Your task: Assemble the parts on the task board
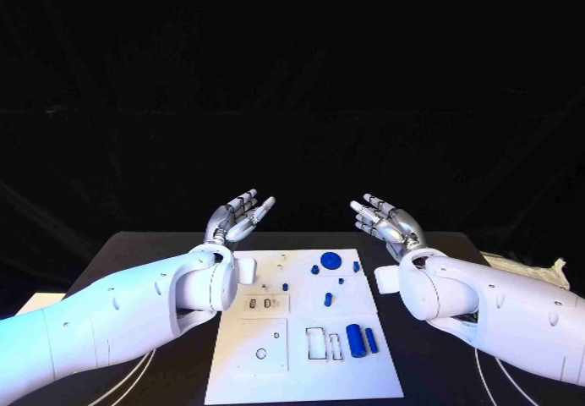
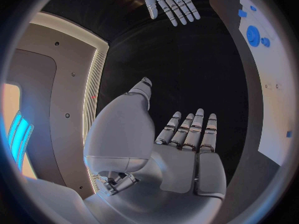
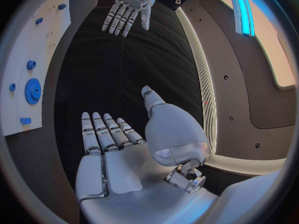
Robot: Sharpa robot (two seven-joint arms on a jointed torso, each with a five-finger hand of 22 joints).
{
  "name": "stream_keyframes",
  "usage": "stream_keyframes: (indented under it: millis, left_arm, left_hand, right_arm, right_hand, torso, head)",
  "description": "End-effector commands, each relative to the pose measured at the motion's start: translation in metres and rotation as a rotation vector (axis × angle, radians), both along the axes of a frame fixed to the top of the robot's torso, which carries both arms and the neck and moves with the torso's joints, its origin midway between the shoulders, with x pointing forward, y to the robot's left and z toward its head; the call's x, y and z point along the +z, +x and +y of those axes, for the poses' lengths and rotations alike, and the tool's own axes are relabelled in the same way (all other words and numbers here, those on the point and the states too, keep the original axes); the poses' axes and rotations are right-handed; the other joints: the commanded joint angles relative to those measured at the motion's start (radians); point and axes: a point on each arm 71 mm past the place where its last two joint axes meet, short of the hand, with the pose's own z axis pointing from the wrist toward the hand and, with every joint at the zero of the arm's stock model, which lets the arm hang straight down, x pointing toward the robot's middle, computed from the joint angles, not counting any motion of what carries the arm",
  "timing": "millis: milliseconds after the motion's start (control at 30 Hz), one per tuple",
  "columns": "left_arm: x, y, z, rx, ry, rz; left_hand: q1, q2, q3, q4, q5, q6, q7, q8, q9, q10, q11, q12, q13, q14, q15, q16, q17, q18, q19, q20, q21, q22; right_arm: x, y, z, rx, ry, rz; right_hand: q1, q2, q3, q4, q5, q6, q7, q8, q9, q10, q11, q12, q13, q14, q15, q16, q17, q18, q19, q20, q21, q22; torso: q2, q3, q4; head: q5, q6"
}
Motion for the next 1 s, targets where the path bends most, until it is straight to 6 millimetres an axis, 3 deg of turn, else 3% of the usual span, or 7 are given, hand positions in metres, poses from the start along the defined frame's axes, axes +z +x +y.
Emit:
stream_keyframes:
  millis: [33, 267, 333, 467, 633, 800, 1000]
  left_arm:
    - [0.003, 0.000, -0.007, -0.075, -0.024, -0.029]
    - [0.003, 0.000, -0.007, -0.075, -0.024, -0.029]
    - [0.001, 0.002, -0.001, -0.087, -0.041, -0.021]
    - [0.001, 0.001, 0.002, -0.087, -0.042, -0.028]
    - [0.003, -0.002, 0.006, -0.087, -0.053, -0.028]
    - [0.007, -0.011, 0.010, -0.109, -0.074, -0.015]
    - [0.014, -0.026, 0.009, -0.160, -0.098, 0.006]
  left_hand:
    - [0.053, -0.004, 0.004, 0.014, 0.007, 0.020, 0.106, 0.005, 0.003, 0.022, 0.009, 0.005, 0.002, 0.024, 0.010, 0.007, 0.003, 0.018, 0.022, 0.010, 0.005, 0.003]
    - [0.059, 0.017, 0.015, 0.011, 0.005, 0.048, 0.114, 0.010, 0.006, 0.062, 0.019, 0.010, 0.006, 0.096, 0.018, 0.021, 0.013, 0.031, 0.078, 0.010, 0.021, 0.013]
    - [0.065, 0.029, 0.019, 0.007, 0.003, 0.084, 0.116, 0.015, 0.009, 0.112, 0.025, 0.016, 0.010, 0.180, 0.019, 0.039, 0.022, 0.033, 0.143, 0.009, 0.038, 0.022]
    - [0.077, 0.055, 0.022, -0.008, 0.001, 0.206, 0.105, 0.033, 0.018, 0.287, 0.032, 0.037, 0.020, 0.360, 0.003, 0.093, 0.041, 0.049, 0.373, 0.006, 0.104, 0.054]
    - [0.073, 0.071, 0.009, -0.025, 0.002, 0.341, 0.114, 0.046, 0.024, 0.498, 0.005, 0.055, 0.029, 0.482, -0.035, 0.127, 0.048, 0.085, 0.517, 0.001, 0.155, 0.070]
    - [0.072, 0.087, -0.002, -0.045, 0.002, 0.482, 0.096, 0.056, 0.030, 0.582, -0.020, 0.074, 0.030, 0.601, -0.068, 0.150, 0.068, 0.090, 0.632, -0.026, 0.180, 0.073]
    - [0.083, 0.088, -0.010, -0.072, 0.000, 0.513, 0.088, 0.052, 0.029, 0.610, -0.030, 0.072, 0.030, 0.654, -0.082, 0.149, 0.090, 0.090, 0.686, -0.042, 0.181, 0.068]
  right_arm:
    - [-0.002, -0.001, 0.012, 0.220, -0.051, 0.006]
    - [-0.003, 0.001, 0.011, 0.272, -0.075, 0.012]
    - [0.003, 0.009, -0.005, 0.193, -0.262, -0.142]
    - [0.007, 0.010, -0.009, 0.186, -0.339, -0.198]
    - [0.014, 0.011, -0.010, 0.205, -0.431, -0.256]
    - [0.024, 0.017, -0.012, 0.235, -0.575, -0.331]
    - [0.034, 0.020, -0.009, 0.290, -0.784, -0.425]
  right_hand:
    - [0.113, 0.011, 0.014, -0.046, -0.019, 0.055, 0.153, 0.011, 0.006, 0.074, 0.009, 0.012, 0.006, 0.070, 0.007, 0.010, 0.006, 0.026, 0.053, 0.012, 0.014, 0.007]
    - [0.210, 0.018, 0.037, -0.109, -0.026, 0.264, 0.147, 0.035, 0.022, 0.347, -0.010, 0.041, 0.022, 0.368, -0.026, 0.044, 0.024, 0.062, 0.281, 0.010, 0.060, 0.030]
    - [0.224, 0.016, 0.041, -0.121, -0.026, 0.354, 0.135, 0.043, 0.027, 0.480, -0.024, 0.057, 0.029, 0.477, -0.041, 0.055, 0.029, 0.077, 0.360, 0.010, 0.077, 0.036]
    - [0.236, 0.011, 0.051, -0.138, -0.030, 0.508, 0.114, 0.052, 0.033, 0.569, -0.048, 0.062, 0.027, 0.563, -0.066, 0.060, 0.029, 0.102, 0.430, 0.009, 0.097, 0.038]
    - [0.234, 0.004, 0.055, -0.144, -0.037, 0.547, 0.108, 0.038, 0.032, 0.600, -0.054, 0.045, 0.026, 0.608, -0.076, 0.050, 0.028, 0.107, 0.462, 0.006, 0.104, 0.035]
    - [0.239, -0.005, 0.067, -0.159, -0.039, 0.613, 0.097, 0.039, 0.035, 0.649, -0.071, 0.040, 0.027, 0.692, -0.099, 0.060, 0.031, 0.110, 0.526, -0.012, 0.129, 0.039]
    - [0.244, -0.021, 0.085, -0.176, -0.053, 0.649, 0.078, 0.041, 0.036, 0.697, -0.092, 0.036, 0.028, 0.794, -0.132, 0.075, 0.037, 0.110, 0.618, -0.051, 0.169, 0.047]
  torso:
    - [0.000, -0.0006, -0.0002]
    - [0.000, -0.0006, -0.0002]
    - [0.002, -0.0020, 0.0011]
    - [0.011, -0.0050, 0.0049]
    - [0.026, -0.0042, 0.0091]
    - [0.053, -0.0033, 0.0119]
    - [0.089, -0.0072, 0.0224]
  head:
    - [0.000, 0.000]
    - [0.000, 0.000]
    - [-0.012, -0.003]
    - [-0.016, -0.002]
    - [-0.018, -0.001]
    - [-0.026, 0.007]
    - [-0.037, 0.011]
